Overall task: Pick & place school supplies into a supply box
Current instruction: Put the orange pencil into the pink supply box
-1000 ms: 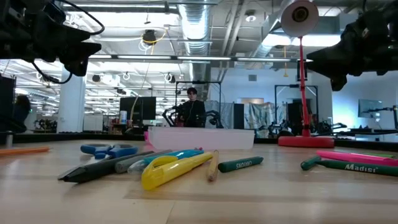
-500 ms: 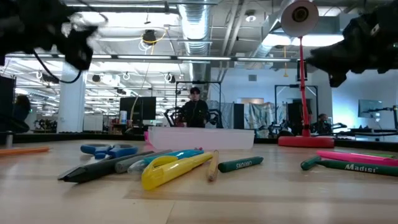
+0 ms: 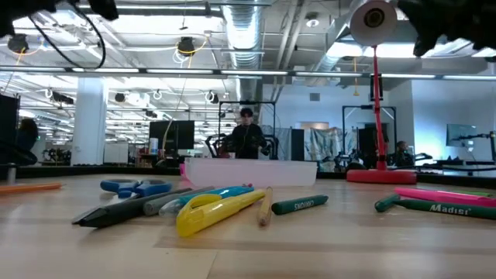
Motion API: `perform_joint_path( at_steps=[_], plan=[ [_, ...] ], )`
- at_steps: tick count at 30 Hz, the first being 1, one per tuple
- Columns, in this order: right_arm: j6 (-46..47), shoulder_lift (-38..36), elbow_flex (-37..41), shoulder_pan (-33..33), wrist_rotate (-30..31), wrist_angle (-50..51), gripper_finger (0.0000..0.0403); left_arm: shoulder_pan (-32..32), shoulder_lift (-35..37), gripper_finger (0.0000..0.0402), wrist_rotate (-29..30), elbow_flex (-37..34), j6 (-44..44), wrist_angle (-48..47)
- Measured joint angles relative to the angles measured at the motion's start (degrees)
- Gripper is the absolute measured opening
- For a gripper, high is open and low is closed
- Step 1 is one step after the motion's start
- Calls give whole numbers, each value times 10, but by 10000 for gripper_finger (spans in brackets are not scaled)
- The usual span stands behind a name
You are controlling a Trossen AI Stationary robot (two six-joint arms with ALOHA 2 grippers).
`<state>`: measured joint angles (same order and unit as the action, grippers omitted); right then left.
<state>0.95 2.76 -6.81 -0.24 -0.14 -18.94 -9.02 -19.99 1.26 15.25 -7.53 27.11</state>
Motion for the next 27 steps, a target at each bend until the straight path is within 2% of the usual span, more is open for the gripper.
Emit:
perform_joint_path(
  at_steps=[7,14,21,27],
  plan=[
    [-52,35,-86,-22,1,53,118,0,-48,167,34,132,-2,-154],
    [-95,157,-171,-29,1,85,118,0,-190,167,118,271,21,-302],
    [-95,300,-236,-32,6,120,118,-14,-355,167,176,393,145,-519],
    [-104,406,-263,-48,7,127,118,-84,-458,167,220,435,263,-619]
  ],
)
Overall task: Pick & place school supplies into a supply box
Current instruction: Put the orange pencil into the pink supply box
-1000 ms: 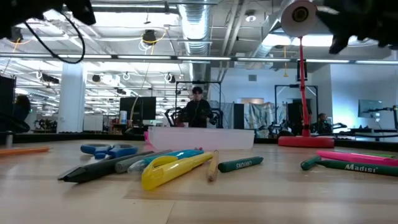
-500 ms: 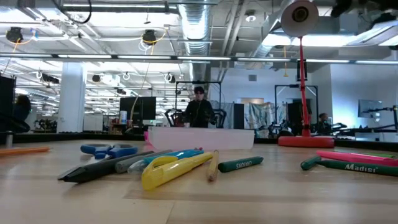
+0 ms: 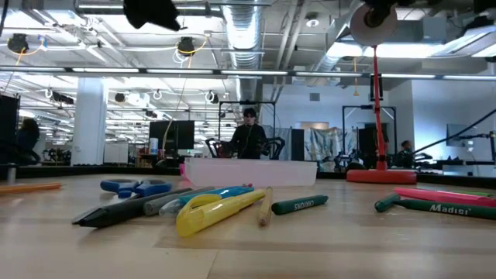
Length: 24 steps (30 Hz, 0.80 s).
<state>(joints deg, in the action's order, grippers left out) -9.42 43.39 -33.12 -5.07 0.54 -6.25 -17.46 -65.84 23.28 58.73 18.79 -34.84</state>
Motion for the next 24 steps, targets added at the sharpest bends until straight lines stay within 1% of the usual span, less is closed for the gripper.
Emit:
perform_joint_path(
  at_steps=[4,10,12,15,18,21,24],
  plan=[
    [-10,49,-3,-18,0,-13,118,-62,-48,167,9,4,87,-50],
    [-16,102,-3,-45,0,-40,118,-163,-114,167,45,4,288,-114],
    [-22,117,-3,-55,15,-51,118,-191,-138,167,45,4,353,-126],
    [-41,140,-3,-73,58,-68,118,-226,-173,167,25,4,442,-133],
    [-56,160,-3,-83,88,-87,118,-244,-203,167,-1,4,522,-137],
    [-56,173,-3,-84,99,-102,118,-249,-228,167,-20,4,606,-148],
    [-52,184,-3,-84,101,-102,118,-248,-253,167,-59,4,697,-170]
  ],
)
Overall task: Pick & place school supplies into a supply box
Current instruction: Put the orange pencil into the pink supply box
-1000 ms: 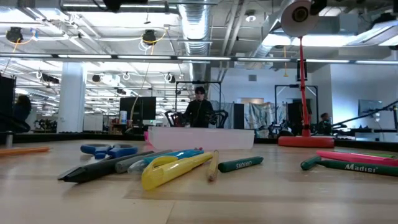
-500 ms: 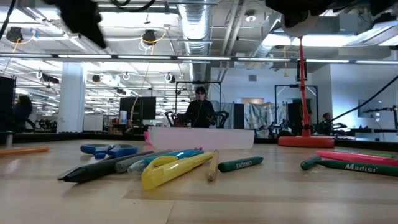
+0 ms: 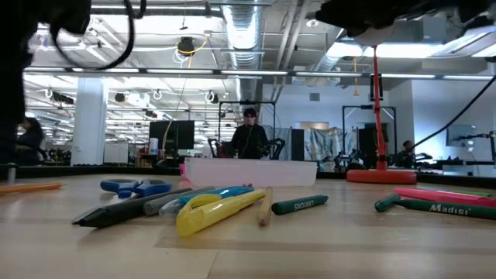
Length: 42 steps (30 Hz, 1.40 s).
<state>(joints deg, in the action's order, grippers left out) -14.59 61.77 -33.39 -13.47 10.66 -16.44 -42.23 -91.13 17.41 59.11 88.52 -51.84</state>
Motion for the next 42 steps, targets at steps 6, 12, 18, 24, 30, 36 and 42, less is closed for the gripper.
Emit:
perform_joint_path(
  at_steps=[6,12,18,24,30,36,42],
  plan=[
    [11,21,0,0,0,-3,118,4,-38,167,-61,0,65,-18],
    [17,24,0,0,0,-3,118,4,-37,167,-32,0,90,-32],
    [26,24,0,0,0,5,118,4,-37,167,-23,-19,90,-27],
    [26,24,0,0,0,10,118,4,-37,167,-37,-43,102,-25],
    [26,24,0,0,-1,10,118,4,-37,167,-30,-65,91,23],
    [26,24,0,0,-1,10,118,4,-37,167,-37,-88,95,42],
    [26,24,0,0,-1,10,118,5,-37,167,-52,-88,96,59]
  ],
)
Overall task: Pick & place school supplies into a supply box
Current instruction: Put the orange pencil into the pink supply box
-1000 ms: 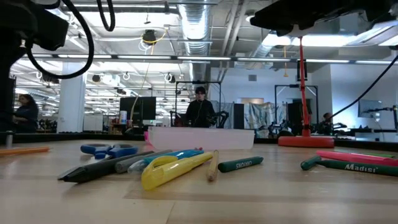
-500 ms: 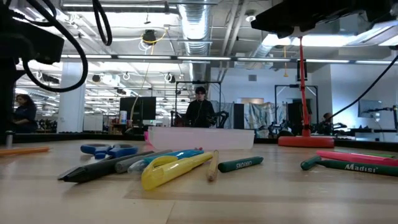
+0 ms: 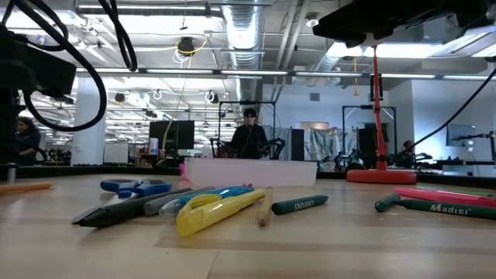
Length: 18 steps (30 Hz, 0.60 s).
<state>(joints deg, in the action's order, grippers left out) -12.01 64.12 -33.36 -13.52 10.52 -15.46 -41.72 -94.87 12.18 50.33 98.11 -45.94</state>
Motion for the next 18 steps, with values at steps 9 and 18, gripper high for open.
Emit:
perform_joint_path(
  at_steps=[9,18],
  plan=[
    [0,0,0,0,0,1,118,1,-24,167,-72,4,54,5],
    [0,0,0,0,0,5,118,0,-48,167,-71,14,90,11]
  ],
)
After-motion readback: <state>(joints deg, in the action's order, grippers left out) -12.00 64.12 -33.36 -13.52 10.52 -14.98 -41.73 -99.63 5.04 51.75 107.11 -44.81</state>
